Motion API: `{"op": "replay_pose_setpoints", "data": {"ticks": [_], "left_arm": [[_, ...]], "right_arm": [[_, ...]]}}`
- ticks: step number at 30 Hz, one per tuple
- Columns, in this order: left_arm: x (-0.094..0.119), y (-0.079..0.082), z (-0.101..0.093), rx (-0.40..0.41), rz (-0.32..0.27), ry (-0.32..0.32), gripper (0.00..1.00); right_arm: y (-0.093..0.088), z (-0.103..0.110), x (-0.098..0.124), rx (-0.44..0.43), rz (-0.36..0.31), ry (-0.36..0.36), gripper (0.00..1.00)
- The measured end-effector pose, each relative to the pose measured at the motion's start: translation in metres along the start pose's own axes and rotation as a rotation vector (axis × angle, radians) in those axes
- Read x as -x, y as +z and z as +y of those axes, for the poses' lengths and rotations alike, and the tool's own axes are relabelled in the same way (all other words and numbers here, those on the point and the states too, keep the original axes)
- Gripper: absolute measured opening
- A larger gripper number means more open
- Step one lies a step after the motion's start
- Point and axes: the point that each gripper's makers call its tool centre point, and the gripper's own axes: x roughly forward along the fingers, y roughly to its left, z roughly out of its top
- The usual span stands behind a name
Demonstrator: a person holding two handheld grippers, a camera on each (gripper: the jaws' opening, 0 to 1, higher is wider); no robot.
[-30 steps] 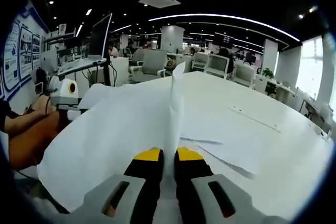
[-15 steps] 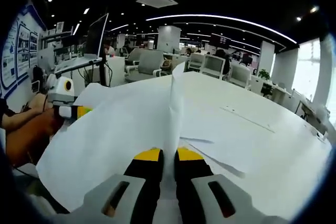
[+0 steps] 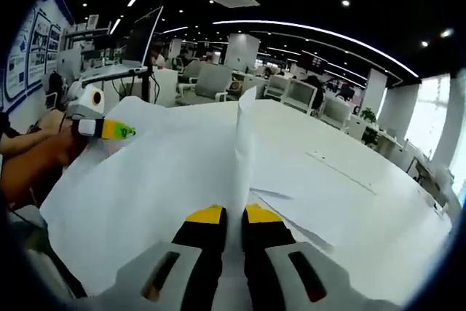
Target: Organize the stack of printing papers by aligning and flattening the scattered papers on the table
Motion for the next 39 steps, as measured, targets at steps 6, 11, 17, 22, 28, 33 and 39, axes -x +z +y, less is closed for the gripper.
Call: {"op": "replay_pose_setpoints", "data": {"ticks": [6, 11, 17, 22, 28, 33, 39], "left_arm": [[0.0, 0.002, 0.002, 0.012, -0.007, 0.012, 0.36], [-0.001, -0.002, -0.002, 0.008, -0.008, 0.024, 0.35], [-0.001, -0.003, -0.002, 0.01, -0.008, 0.037, 0.34], [0.0, -0.004, -0.005, 0.012, -0.012, 0.042, 0.34], [-0.003, -0.006, -0.008, 0.023, -0.012, 0.041, 0.34], [-0.002, -0.001, 0.001, 0.024, -0.013, 0.045, 0.34], [-0.001, 0.002, 0.007, 0.023, -0.015, 0.047, 0.34]], "right_arm": [[0.001, 0.01, -0.004, 0.077, -0.001, 0.02, 0.05], [0.003, 0.013, -0.005, 0.06, -0.002, 0.026, 0.05], [0.004, 0.019, -0.007, 0.062, -0.005, 0.037, 0.05], [0.005, 0.024, -0.009, 0.07, -0.009, 0.047, 0.05], [0.005, 0.028, -0.011, 0.069, -0.009, 0.058, 0.05], [0.008, 0.033, -0.011, 0.057, -0.016, 0.074, 0.05], [0.01, 0.037, -0.012, 0.059, -0.022, 0.085, 0.05]]}}
